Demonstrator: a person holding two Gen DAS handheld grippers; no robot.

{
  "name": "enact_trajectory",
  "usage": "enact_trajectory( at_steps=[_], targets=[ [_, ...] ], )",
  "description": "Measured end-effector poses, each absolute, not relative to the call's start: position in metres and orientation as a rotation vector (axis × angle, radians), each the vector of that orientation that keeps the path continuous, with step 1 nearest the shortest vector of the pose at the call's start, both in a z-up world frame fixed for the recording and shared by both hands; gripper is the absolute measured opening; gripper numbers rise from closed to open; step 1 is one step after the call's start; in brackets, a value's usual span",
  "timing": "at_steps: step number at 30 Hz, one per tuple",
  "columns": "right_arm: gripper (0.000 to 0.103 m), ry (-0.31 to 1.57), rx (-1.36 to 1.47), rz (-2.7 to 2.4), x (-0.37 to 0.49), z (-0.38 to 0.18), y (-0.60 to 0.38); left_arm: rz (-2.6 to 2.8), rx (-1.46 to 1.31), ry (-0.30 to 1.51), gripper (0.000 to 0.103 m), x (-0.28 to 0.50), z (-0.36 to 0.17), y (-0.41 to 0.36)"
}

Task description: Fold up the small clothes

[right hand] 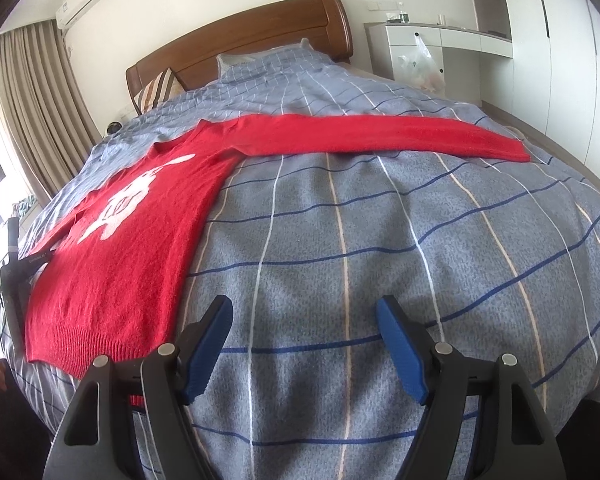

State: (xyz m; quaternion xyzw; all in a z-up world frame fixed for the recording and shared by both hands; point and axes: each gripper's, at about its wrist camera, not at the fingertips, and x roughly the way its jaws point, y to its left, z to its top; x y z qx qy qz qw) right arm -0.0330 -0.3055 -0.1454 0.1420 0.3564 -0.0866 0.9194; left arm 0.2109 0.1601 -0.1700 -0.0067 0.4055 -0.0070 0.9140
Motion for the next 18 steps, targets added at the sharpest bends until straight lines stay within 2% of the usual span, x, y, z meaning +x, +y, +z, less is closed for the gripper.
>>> enact_trajectory(
  at_steps=[18],
  targets=[
    [0.076, 0.737, 0.253, -0.189, -0.0329, -0.1478, -0.2995, -0.015, -0.013, 0.836, 0.103, 0.2105, -0.1702, 0.1613]
  ],
)
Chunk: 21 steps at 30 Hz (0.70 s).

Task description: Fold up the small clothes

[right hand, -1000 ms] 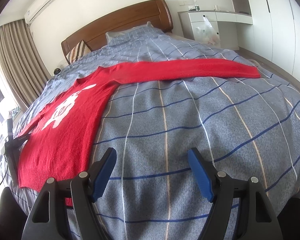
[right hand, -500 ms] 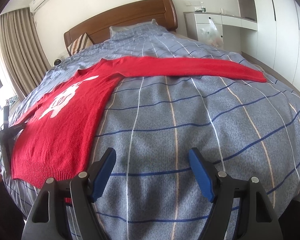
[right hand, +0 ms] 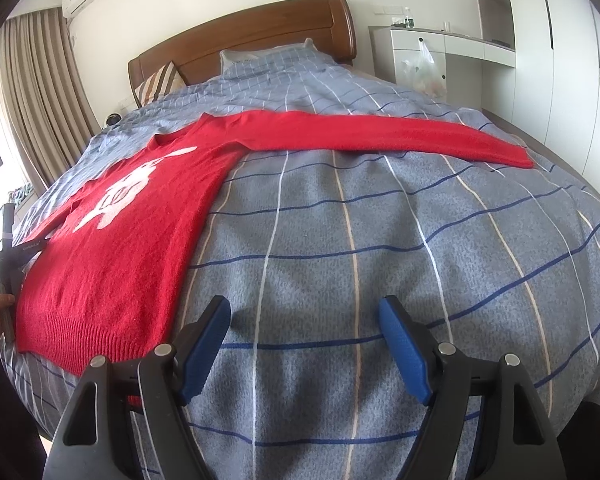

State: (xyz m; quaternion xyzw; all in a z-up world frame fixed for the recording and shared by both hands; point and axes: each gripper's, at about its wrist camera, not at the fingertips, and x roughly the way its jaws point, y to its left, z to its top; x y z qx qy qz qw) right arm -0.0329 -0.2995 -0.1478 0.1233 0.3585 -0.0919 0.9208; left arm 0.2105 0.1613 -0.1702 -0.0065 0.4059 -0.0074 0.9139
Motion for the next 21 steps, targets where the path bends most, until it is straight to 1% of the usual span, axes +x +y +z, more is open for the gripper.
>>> enact_trajectory(
  at_steps=[6, 10, 14, 19, 20, 21],
  targets=[
    [0.077, 0.732, 0.283, -0.178, -0.033, -0.147, -0.303, -0.015, -0.008, 0.856, 0.103, 0.213, -0.169, 0.158],
    [0.077, 0.712, 0.415, -0.15, -0.035, -0.142, -0.322, -0.027, -0.048, 0.932, 0.103, 0.218, -0.167, 0.162],
    [0.077, 0.654, 0.647, -0.137, -0.036, -0.134, -0.377, -0.041, -0.066, 0.975, 0.102, 0.203, -0.154, 0.161],
    [0.076, 0.541, 1.069, -0.188, -0.027, -0.142, -0.479, -0.11, -0.164, 0.871, 0.102, 0.151, -0.124, 0.158],
    [0.076, 0.526, 1.151, -0.18, -0.021, -0.148, -0.495, -0.113, -0.167, 0.851, 0.102, 0.142, -0.12, 0.155],
    [0.072, 0.526, 1.211, -0.184, -0.014, -0.153, -0.509, -0.116, -0.169, 0.835, 0.102, 0.136, -0.117, 0.153]
  ],
)
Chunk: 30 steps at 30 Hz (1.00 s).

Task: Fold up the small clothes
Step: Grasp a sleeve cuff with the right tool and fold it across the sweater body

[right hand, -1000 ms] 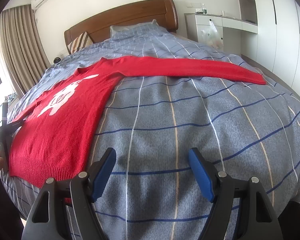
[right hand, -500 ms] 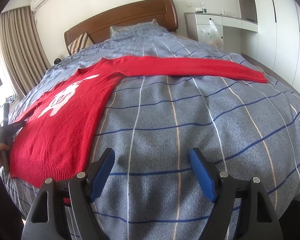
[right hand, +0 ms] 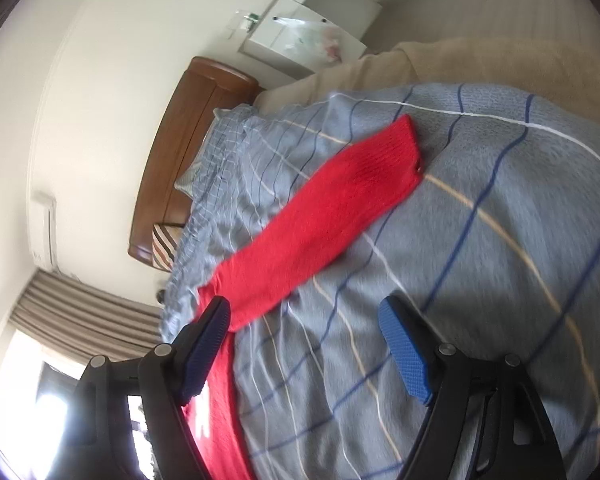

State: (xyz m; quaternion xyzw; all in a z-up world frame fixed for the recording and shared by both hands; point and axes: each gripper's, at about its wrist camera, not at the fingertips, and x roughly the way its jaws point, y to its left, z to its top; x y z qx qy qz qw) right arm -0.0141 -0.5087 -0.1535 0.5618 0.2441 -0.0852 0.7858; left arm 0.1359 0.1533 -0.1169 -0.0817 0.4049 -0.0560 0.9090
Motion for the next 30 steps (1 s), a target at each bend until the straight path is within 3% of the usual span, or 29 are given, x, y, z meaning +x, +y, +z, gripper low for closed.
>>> enact_trajectory(
  at_steps=[3, 7, 8, 11, 17, 23, 26, 30],
  targets=[
    [0.058, 0.527, 1.291, -0.297, 0.003, -0.161, -0.534, -0.098, -0.171, 0.793, 0.102, 0.126, -0.113, 0.152],
    [0.048, 0.504, 1.291, -0.404, 0.027, -0.163, -0.546, -0.04, -0.181, 0.791, 0.102, 0.134, -0.122, 0.164],
    [0.041, 0.499, 1.266, -0.429, 0.033, -0.163, -0.547, -0.028, -0.194, 0.792, 0.102, 0.135, -0.125, 0.169],
    [0.005, 0.552, 1.214, -0.472, 0.05, -0.164, -0.549, 0.024, -0.214, 0.779, 0.102, 0.133, -0.134, 0.186],
    [0.005, 0.518, 0.912, -0.37, 0.109, -0.073, -0.511, 0.086, -0.182, 0.732, 0.102, 0.116, -0.156, 0.202],
    [0.005, 0.536, 0.572, -0.024, 0.226, 0.015, -0.361, 0.089, -0.189, 0.74, 0.102, 0.125, -0.161, 0.207],
    [0.005, 0.589, 0.414, 0.106, 0.272, 0.013, -0.269, 0.079, -0.215, 0.738, 0.102, 0.124, -0.162, 0.212],
    [0.007, 0.693, 0.292, 0.219, 0.308, -0.032, -0.171, 0.081, -0.202, 0.74, 0.103, 0.125, -0.164, 0.21]
  ],
)
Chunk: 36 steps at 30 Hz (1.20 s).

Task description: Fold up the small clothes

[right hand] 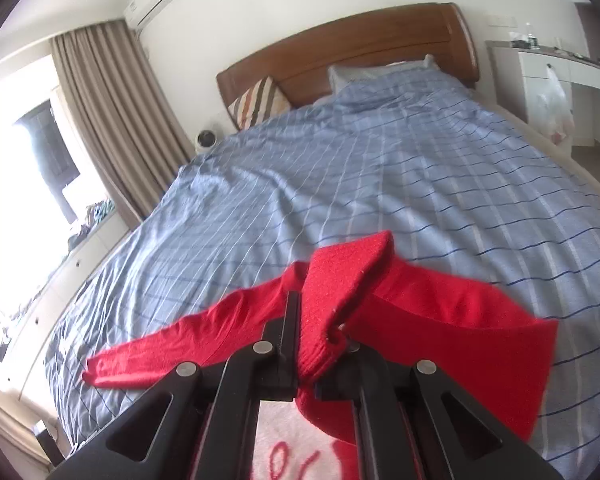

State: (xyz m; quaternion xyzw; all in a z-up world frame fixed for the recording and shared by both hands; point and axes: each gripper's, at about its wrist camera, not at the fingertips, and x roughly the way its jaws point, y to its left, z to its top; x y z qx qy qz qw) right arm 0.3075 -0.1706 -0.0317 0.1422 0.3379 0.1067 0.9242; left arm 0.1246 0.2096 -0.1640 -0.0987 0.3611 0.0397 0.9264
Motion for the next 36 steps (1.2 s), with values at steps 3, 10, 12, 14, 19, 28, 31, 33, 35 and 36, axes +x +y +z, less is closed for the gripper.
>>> enact_trajectory(
  at_steps=[3, 10, 12, 14, 19, 28, 31, 33, 35, 36],
  targets=[
    [0.055, 0.871, 0.274, 0.348, 0.326, -0.087, -0.121, 0.09, -0.174, 0.744, 0.103, 0.126, -0.166, 0.205],
    [0.063, 0.935, 0.344, 0.554, 0.26, -0.125, -0.103, 0.118, -0.129, 0.744, 0.103, 0.125, -0.17, 0.199],
    [0.07, 0.901, 0.317, 0.551, 0.228, -0.119, -0.119, 0.128, -0.112, 0.744, 0.103, 0.124, -0.17, 0.197],
    [0.074, 0.856, 0.266, 0.501, 0.194, -0.113, -0.144, 0.136, -0.1, 0.743, 0.103, 0.124, -0.171, 0.195],
    [0.076, 0.78, 0.182, 0.257, 0.117, -0.11, -0.218, 0.144, -0.085, 0.746, 0.103, 0.125, -0.172, 0.194],
    [0.079, 0.709, 0.177, -0.117, 0.033, -0.135, -0.312, 0.153, -0.078, 0.75, 0.103, 0.125, -0.174, 0.191],
    [0.079, 0.685, 0.193, -0.146, 0.029, -0.134, -0.32, 0.158, -0.076, 0.742, 0.103, 0.124, -0.176, 0.19],
    [0.079, 0.661, 0.176, -0.164, 0.027, -0.131, -0.322, 0.161, -0.074, 0.739, 0.103, 0.124, -0.176, 0.189],
    [0.08, 0.645, 0.151, -0.181, 0.027, -0.129, -0.32, 0.16, -0.076, 0.738, 0.103, 0.123, -0.176, 0.189],
    [0.08, 0.645, 0.146, -0.187, 0.028, -0.13, -0.321, 0.16, -0.076, 0.738, 0.103, 0.123, -0.176, 0.189]
  ],
)
